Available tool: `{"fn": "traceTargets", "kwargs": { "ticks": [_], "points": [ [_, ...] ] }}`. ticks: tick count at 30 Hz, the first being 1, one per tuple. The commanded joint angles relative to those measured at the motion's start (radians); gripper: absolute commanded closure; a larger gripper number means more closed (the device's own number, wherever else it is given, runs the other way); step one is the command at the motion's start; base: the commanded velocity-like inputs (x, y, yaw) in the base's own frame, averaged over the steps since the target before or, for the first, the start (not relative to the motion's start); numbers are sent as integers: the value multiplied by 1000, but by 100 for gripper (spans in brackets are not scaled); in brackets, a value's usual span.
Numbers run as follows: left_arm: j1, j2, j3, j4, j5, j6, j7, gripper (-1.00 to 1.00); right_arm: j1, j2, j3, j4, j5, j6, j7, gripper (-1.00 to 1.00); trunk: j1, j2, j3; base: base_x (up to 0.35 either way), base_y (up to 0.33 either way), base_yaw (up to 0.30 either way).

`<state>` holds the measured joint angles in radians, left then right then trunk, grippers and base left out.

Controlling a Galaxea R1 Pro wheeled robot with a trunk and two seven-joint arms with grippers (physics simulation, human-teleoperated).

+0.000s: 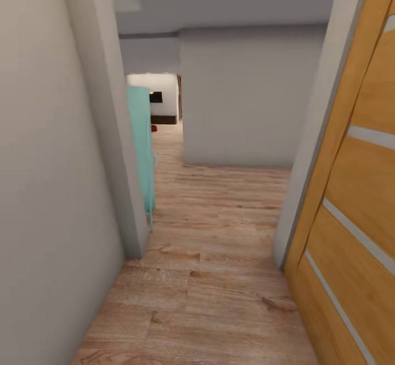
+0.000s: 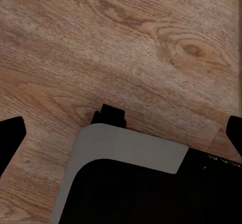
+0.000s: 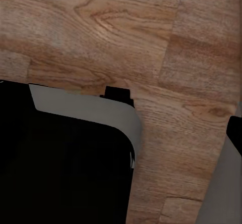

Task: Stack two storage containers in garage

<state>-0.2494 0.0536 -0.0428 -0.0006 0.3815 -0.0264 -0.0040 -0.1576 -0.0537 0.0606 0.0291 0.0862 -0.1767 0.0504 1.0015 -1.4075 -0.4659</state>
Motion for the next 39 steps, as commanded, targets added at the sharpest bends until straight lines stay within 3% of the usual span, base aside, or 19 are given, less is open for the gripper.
{"fn": "traceTargets", "kwargs": {
  "ticks": [1,39],
  "points": [
    [-1,0,-5,1,7,-3,0,-100,-2,0,5,3,4,-6,0,-100,1,0,-1,322,0,0],
    [-1,-1,-5,1,7,-3,-1,-100,-2,0,5,3,3,-6,0,-100,1,0,-1,322,0,0]
  ]
}}
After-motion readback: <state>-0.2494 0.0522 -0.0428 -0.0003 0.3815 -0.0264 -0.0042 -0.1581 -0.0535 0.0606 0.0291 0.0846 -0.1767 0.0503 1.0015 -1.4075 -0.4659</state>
